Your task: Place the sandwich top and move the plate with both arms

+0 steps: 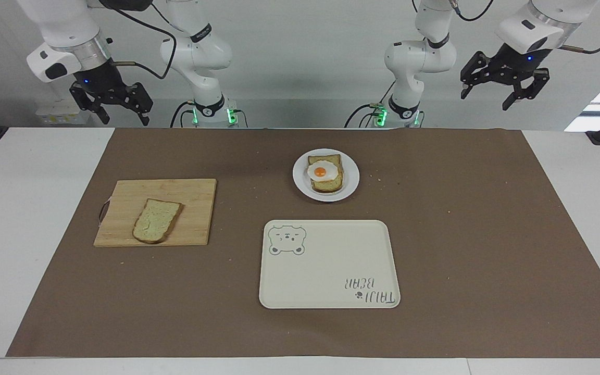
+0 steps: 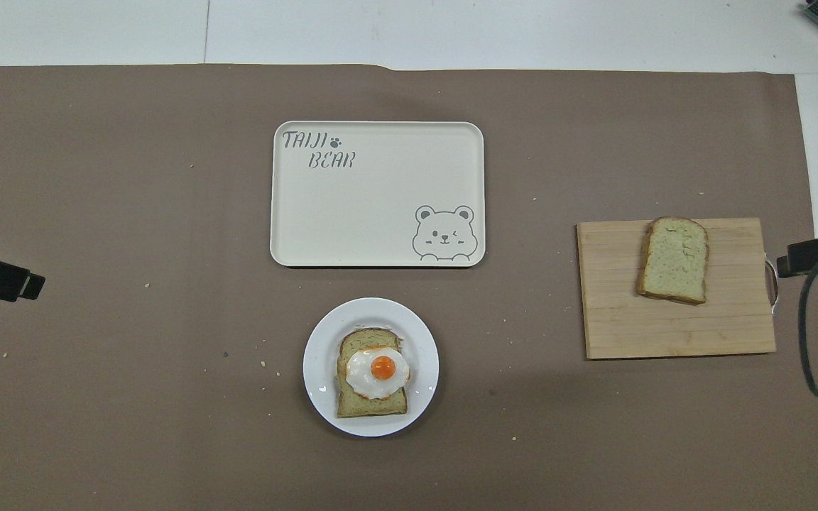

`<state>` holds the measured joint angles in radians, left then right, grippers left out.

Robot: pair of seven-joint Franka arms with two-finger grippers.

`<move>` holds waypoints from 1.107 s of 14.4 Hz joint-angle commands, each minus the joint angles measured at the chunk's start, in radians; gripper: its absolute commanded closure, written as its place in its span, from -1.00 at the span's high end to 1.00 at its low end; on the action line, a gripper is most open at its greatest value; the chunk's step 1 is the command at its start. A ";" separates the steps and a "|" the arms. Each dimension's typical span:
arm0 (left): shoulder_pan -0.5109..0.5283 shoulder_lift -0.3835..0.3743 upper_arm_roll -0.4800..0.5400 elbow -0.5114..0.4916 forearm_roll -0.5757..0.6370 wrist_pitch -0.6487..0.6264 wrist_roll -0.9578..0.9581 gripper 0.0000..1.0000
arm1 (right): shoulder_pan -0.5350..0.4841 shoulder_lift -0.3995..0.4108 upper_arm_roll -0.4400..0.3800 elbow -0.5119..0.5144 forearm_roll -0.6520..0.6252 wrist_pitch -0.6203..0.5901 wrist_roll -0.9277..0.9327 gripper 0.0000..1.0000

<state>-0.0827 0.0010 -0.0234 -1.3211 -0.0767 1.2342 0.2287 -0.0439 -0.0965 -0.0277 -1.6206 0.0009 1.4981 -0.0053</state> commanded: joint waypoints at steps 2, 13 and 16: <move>0.015 -0.015 -0.001 -0.015 -0.014 0.014 0.009 1.00 | -0.010 -0.020 -0.001 -0.018 0.025 -0.001 -0.030 1.00; 0.015 -0.015 -0.001 -0.015 -0.014 0.011 0.009 1.00 | -0.010 -0.034 -0.006 -0.169 0.025 0.111 -0.032 1.00; 0.015 -0.015 -0.003 -0.015 -0.014 0.013 0.009 1.00 | -0.008 -0.022 -0.005 -0.289 0.025 0.246 -0.032 1.00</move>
<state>-0.0826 0.0010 -0.0216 -1.3211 -0.0767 1.2344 0.2287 -0.0455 -0.1002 -0.0344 -1.8117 0.0009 1.6546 -0.0053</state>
